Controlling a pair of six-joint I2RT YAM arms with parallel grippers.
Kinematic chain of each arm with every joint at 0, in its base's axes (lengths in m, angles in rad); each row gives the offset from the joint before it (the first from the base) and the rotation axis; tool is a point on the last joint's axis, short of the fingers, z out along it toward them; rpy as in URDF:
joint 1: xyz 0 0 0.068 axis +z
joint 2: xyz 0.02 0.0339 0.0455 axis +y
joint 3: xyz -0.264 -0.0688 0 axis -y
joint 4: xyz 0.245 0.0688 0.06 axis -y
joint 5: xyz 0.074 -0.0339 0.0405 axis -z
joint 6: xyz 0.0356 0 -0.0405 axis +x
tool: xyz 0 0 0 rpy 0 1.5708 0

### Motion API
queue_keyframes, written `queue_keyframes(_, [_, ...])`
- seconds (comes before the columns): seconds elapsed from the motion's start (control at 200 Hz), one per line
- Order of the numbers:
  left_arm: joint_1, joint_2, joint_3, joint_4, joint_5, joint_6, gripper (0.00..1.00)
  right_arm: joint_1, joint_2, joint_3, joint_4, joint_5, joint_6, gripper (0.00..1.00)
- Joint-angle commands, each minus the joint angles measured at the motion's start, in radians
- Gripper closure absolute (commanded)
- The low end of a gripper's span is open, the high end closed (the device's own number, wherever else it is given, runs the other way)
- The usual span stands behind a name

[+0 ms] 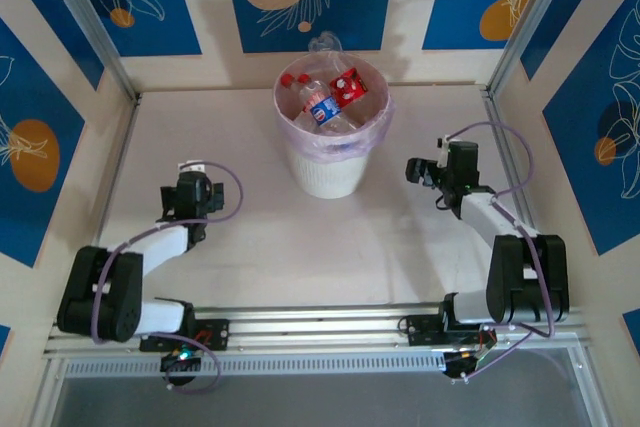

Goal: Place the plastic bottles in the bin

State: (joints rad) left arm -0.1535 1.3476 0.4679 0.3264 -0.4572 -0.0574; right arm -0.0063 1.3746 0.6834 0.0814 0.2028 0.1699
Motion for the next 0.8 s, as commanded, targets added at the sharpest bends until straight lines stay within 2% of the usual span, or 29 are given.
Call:
queue_keyframes(0.0, [0.021,0.050,0.001,0.209,-0.009,0.046,0.00,0.030,0.038,-0.071,0.265,0.047,-0.061,0.01])
queue_keyframes(0.095, [0.034,0.087,0.002,0.291,0.028,0.054,0.00,0.087,0.088,-0.131,0.429,0.119,-0.106,0.01])
queue_keyframes(0.135, [0.036,0.102,0.011,0.309,0.030,0.055,0.00,0.113,0.095,-0.121,0.418,0.168,-0.111,0.01])
queue_keyframes(0.2, [0.042,0.120,0.018,0.317,0.048,0.039,0.00,0.115,0.114,-0.155,0.522,0.137,-0.115,0.01])
queue_keyframes(0.275, [0.044,0.161,-0.015,0.434,0.051,0.037,0.00,0.108,0.138,-0.156,0.541,0.150,-0.098,0.01])
queue_keyframes(0.36, [0.042,0.161,-0.018,0.433,0.063,0.040,0.00,0.080,0.118,-0.203,0.597,0.091,-0.084,0.01])
queue_keyframes(0.485, [0.042,0.154,-0.056,0.496,0.106,0.054,0.00,0.051,0.131,-0.301,0.764,0.028,-0.066,0.01])
queue_keyframes(0.52, [0.042,0.157,-0.059,0.506,0.115,0.059,0.00,0.053,0.175,-0.317,0.876,0.037,-0.067,0.01])
queue_keyframes(0.58, [0.040,0.161,-0.055,0.503,0.129,0.066,0.00,0.055,0.136,-0.286,0.740,0.029,-0.070,0.01])
queue_keyframes(0.625, [0.040,0.166,-0.055,0.507,0.147,0.073,0.00,0.051,0.164,-0.296,0.815,0.027,-0.065,0.01])
queue_keyframes(0.68, [0.039,0.179,-0.059,0.527,0.184,0.087,0.00,0.037,0.144,-0.281,0.741,0.010,-0.057,0.01])
queue_keyframes(0.715, [0.039,0.183,-0.072,0.550,0.196,0.085,0.00,0.028,0.150,-0.283,0.762,-0.002,-0.050,0.01])
queue_keyframes(0.795, [0.042,0.242,-0.127,0.729,0.177,0.093,0.00,0.023,0.147,-0.281,0.749,-0.008,-0.048,0.01])
